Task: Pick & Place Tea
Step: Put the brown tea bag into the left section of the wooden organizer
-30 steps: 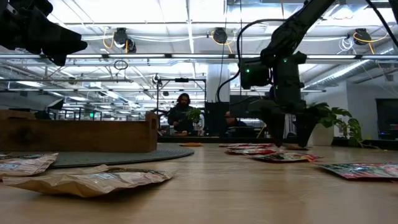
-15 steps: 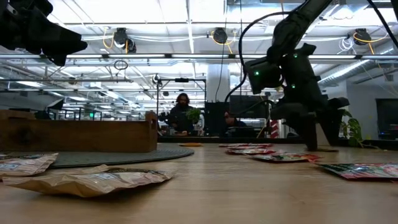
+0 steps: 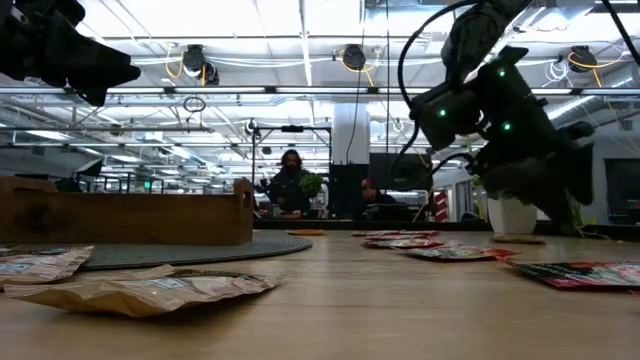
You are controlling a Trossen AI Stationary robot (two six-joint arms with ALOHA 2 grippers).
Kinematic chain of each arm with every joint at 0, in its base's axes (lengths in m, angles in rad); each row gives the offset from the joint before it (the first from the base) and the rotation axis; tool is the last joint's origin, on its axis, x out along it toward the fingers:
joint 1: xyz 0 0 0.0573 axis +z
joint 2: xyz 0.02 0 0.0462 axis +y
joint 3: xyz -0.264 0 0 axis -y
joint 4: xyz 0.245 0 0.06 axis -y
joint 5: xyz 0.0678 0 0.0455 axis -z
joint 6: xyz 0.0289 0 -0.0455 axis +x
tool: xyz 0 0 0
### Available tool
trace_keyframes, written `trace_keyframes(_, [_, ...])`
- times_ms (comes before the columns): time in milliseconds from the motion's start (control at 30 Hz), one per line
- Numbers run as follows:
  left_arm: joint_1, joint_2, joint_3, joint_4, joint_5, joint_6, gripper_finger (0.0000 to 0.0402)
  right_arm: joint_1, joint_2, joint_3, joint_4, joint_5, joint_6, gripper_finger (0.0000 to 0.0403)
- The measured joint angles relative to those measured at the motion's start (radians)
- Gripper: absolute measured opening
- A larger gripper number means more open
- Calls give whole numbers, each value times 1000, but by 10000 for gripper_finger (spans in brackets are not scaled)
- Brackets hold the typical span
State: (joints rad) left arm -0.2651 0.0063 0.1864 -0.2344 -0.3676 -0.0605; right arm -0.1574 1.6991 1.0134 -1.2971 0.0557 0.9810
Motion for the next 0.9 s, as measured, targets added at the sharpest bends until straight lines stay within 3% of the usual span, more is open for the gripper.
trace_keyframes(333, [0,0,0,0,0,0,134,-5,-56,-1,411,151,4,285])
trace_keyframes(533, [0,0,0,0,0,0,134,-44,-55,-77,560,153,0,285])
trace_keyframes(900, [0,0,0,0,0,0,134,-36,-59,-129,475,65,9,285])
